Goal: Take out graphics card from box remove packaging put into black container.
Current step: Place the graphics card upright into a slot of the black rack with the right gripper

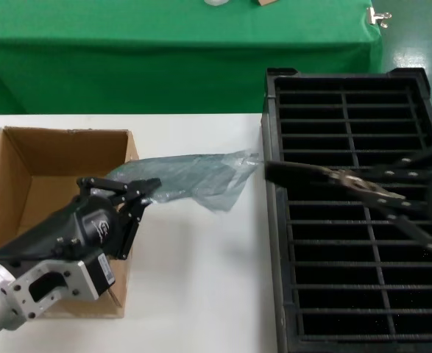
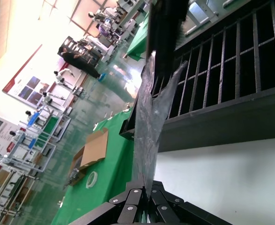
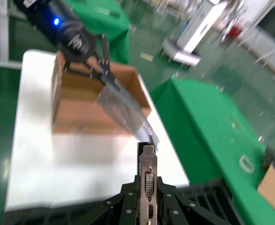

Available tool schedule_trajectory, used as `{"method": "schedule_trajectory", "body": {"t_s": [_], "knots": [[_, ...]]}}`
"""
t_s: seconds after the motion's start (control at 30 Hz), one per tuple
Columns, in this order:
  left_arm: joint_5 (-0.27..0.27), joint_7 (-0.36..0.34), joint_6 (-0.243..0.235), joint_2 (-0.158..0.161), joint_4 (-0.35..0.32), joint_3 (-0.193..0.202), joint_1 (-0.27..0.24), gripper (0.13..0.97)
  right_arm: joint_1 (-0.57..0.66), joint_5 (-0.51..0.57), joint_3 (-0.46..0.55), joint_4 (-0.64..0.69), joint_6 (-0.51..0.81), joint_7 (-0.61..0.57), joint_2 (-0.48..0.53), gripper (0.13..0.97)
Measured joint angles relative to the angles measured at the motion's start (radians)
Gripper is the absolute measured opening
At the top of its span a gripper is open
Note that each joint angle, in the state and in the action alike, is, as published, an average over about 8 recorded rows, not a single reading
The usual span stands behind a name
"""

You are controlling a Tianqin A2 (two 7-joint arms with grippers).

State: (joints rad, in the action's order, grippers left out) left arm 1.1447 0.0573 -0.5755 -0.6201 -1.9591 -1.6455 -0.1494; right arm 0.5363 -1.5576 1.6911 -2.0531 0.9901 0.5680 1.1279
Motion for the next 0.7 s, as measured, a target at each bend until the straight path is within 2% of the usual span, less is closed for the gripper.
{"method": "schedule_trajectory", "body": {"t_s": [0.13,0.27,0.47,0.7], "knots": [[0.000,0.000,0.000,0.000,0.000,0.000,0.000,0.139,0.111,-0.027,0.024,-0.005,0.137,0.069,0.065,0.189],[0.000,0.000,0.000,0.000,0.000,0.000,0.000,0.139,0.273,0.021,0.106,-0.006,0.304,0.158,0.032,0.189],[0.000,0.000,0.000,0.000,0.000,0.000,0.000,0.139,0.546,0.189,0.333,0.006,0.500,0.330,-0.166,0.189],[0.000,0.000,0.000,0.000,0.000,0.000,0.000,0.139,0.855,0.306,0.685,0.106,0.569,0.540,-0.409,0.189]]}}
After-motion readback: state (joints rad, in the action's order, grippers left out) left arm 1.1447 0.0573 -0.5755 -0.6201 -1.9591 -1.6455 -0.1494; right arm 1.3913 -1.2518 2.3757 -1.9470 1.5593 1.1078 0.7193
